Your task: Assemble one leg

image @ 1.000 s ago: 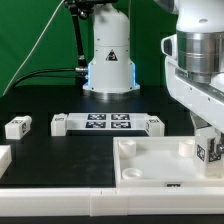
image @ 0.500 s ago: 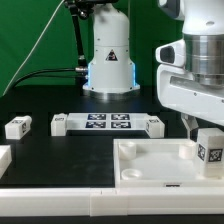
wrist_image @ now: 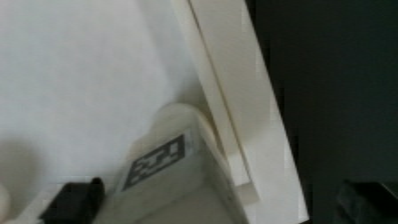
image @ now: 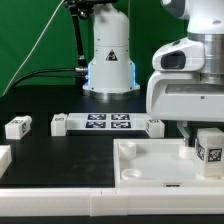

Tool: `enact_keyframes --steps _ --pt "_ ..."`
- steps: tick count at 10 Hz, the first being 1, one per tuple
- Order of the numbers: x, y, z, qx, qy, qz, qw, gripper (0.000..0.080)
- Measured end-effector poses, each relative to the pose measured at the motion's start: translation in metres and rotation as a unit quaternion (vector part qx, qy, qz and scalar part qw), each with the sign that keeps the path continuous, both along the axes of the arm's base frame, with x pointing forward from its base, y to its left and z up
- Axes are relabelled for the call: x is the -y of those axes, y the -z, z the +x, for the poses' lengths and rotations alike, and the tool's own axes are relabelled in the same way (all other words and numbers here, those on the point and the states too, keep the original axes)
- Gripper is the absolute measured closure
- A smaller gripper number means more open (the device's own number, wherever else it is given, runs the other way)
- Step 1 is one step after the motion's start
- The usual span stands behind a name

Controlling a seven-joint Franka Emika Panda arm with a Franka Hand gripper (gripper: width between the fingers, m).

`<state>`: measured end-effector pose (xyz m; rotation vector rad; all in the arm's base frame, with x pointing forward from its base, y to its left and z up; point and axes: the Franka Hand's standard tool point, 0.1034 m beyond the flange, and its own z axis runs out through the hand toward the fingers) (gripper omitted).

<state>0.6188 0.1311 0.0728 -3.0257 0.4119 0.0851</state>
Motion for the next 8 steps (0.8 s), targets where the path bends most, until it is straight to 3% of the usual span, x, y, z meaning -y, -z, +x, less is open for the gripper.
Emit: enact_keyframes --steps 2,5,7,8 --pt "0.0063 0.0003 0.0013 0.012 -0.12 0.001 0.993 0.0151" --pt "0.0092 0.0025 0.0003 0.021 -0.199 0.003 0.98 0.0151" --pt "0.0093 0.0026 0.0003 0.021 -0.198 0.003 0.98 0.041" --pt "0.0093 0.0026 0.0002 0.021 -0.198 0.003 0.98 0.041"
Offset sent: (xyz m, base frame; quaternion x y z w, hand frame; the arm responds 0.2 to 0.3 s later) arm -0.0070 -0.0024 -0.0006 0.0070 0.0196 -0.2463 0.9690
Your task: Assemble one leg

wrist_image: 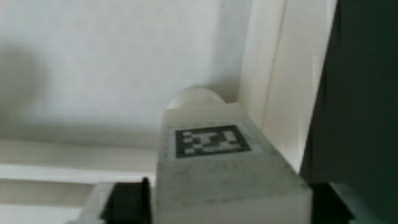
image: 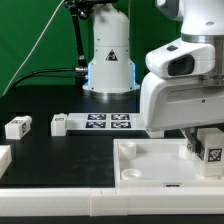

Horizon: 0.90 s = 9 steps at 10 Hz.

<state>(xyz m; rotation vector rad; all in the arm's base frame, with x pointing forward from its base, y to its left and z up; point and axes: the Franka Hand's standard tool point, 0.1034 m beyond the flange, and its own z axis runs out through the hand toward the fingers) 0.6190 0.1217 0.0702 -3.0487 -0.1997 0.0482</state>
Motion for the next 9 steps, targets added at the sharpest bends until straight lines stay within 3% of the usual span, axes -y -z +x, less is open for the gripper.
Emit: enact_keyframes --steps 1,4,5,9 --pt "0.0 0.0 0.0 0.0 0.0 0.0 1.0 0.0506" --pt "-0.0002 0.0 -0.0001 -0.002 0.019 0.0 1.0 0.0506" --pt "-0.0014 -0.0001 -0.0004 -0.007 0.08 -0.004 0.997 0.0506" --pt "-0.0001 0.0008 -0.0004 -0.027 0.325 -0.012 0.945 0.0505"
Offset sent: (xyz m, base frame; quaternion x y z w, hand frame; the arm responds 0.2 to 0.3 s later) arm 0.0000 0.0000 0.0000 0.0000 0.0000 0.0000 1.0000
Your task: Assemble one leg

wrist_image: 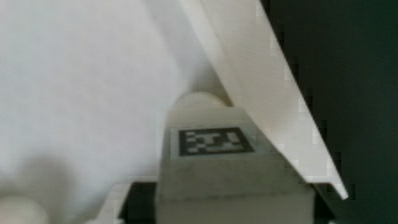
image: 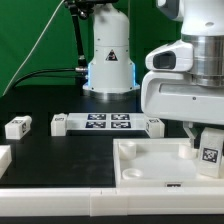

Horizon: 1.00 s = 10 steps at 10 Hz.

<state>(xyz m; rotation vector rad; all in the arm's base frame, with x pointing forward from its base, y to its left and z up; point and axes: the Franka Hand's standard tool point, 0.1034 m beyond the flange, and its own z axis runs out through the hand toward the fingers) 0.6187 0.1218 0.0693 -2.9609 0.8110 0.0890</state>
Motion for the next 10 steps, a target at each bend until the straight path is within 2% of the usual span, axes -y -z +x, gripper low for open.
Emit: enact_keyframes --steps 2,4,5,6,8,9,10 --pt "-0.001 0.0004 -0.0007 -0.013 0.149 -0.005 0.989 0.0505" --pt "-0.0052 -0.0005 -0.001 -0.023 0.29 -0.012 0.957 0.0505" --pt "-0.0052 -0.0004 -0.0003 -0.025 0.36 -0.01 0.933 0.0505" --pt "-0.0046 -0.0004 0.0009 -0.026 0.396 -0.006 0.918 0.0505" --pt "-0.0048 -0.0001 0.0007 -0.026 0.39 -0.006 0.921 0.0505" --pt "-0.0052 -0.0001 0.0006 -0.024 0.367 -0.005 0.93 0.0338" --pt "-0.0071 -0.0001 0.0002 -0.023 0.359 -0.005 0.933 0.0211"
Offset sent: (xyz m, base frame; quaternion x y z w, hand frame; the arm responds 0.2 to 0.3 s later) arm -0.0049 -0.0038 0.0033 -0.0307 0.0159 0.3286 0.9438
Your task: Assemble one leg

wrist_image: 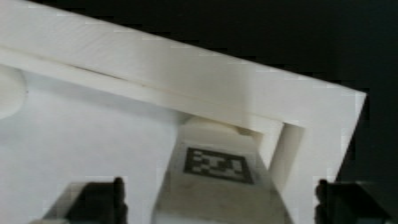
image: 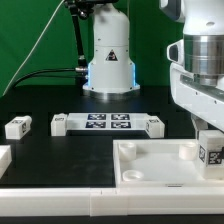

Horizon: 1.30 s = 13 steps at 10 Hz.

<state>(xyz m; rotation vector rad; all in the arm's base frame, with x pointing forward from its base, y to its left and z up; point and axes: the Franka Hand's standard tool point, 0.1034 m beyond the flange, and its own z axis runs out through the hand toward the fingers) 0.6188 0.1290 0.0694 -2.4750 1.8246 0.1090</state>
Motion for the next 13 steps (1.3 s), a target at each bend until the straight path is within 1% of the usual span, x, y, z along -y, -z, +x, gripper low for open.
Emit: enact_keyframes --steps 1,2,3,5,7,8,9,10,11,12,13 --pt "-0.002 -0.001 -0.002 -0.004 -0.056 0.001 0.998 0.0211" --pt "-0.003 -0.002 -0.002 0.002 -0.15 0.003 0.989 0.0163" --pt "-0.003 -0.001 -0.003 0.009 -0.235 0.005 0.972 0.0152" --pt "-0.003 -0.001 -0.003 0.017 -0.333 0.005 0.943 0.0151" --pt "0.003 -0.002 -0.001 0.028 -0.479 0.005 0.878 0.0151" --pt "0.003 -0.004 -0.001 0.028 -0.51 0.008 0.86 0.0151" --pt "0.006 -0.006 0.001 0.029 -0.574 0.01 0.818 0.0151" --pt "0.009 -0.007 0.002 0.032 -0.611 0.011 0.791 0.0151" --pt "0.009 -0.006 0.001 0.032 -0.621 0.012 0.783 0.0151" --pt "0.009 -0.006 0.001 0.032 -0.617 0.012 0.786 0.0151" --pt "0.009 -0.006 0.001 0.032 -0.617 0.012 0.786 0.0243"
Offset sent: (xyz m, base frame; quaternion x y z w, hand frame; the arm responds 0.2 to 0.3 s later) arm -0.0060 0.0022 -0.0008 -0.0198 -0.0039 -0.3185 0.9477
